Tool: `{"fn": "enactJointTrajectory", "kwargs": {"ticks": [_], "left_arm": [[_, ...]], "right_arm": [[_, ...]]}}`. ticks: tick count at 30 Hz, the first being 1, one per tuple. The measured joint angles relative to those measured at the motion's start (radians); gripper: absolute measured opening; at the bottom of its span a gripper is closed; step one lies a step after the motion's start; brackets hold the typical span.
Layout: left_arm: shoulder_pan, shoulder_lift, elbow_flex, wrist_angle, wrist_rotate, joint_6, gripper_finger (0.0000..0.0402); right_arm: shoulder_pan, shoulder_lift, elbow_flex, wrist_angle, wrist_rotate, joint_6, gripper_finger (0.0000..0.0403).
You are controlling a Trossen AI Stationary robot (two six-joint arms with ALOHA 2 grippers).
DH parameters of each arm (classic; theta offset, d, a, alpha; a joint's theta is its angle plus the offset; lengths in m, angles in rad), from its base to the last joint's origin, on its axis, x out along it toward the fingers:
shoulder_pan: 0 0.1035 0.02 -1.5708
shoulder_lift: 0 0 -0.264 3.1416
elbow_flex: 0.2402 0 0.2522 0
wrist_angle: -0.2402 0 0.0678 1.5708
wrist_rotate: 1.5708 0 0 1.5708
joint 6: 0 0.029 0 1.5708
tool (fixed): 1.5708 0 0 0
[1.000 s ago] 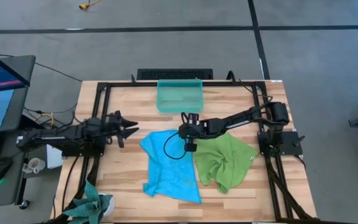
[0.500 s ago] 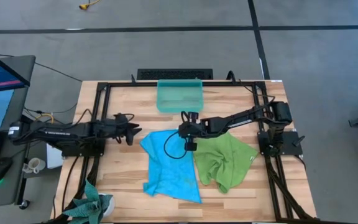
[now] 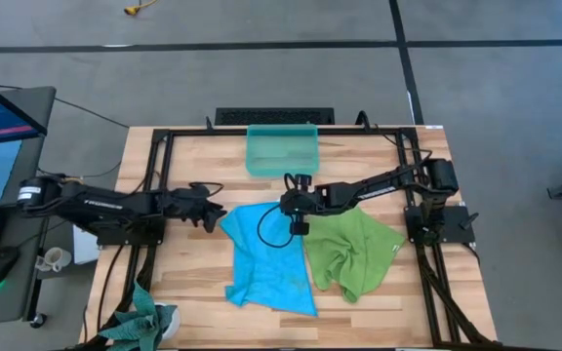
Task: Roll microfiber towels into tight, uniform cylinder then place into a basket
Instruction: Fold the blue microfiber cloth
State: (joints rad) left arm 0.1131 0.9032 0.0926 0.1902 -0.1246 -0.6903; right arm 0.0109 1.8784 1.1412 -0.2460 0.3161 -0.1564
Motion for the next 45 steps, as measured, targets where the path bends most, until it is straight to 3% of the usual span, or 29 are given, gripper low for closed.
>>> {"fn": "enactJointTrajectory", "kwargs": {"ticks": [7,16,31,45], "left_arm": [[0.0,0.14,0.076,-0.02,0.048,-0.014,0.0143],[0.0,0.261,0.193,-0.239,0.04,-0.057,0.0143],[-0.03,0.276,0.208,-0.243,0.099,-0.115,0.0143],[-0.088,0.276,0.209,-0.259,0.082,-0.176,0.014]], "right_arm": [[0.0,0.0,0.0,-0.001,0.0,-0.001,0.0006],[0.0,0.001,0.0,-0.004,0.0,-0.001,0.0006],[0.0,0.001,0.0,-0.009,-0.001,-0.001,0.0007],[0.0,0.001,0.0,-0.009,-0.001,-0.001,0.0008]]}}
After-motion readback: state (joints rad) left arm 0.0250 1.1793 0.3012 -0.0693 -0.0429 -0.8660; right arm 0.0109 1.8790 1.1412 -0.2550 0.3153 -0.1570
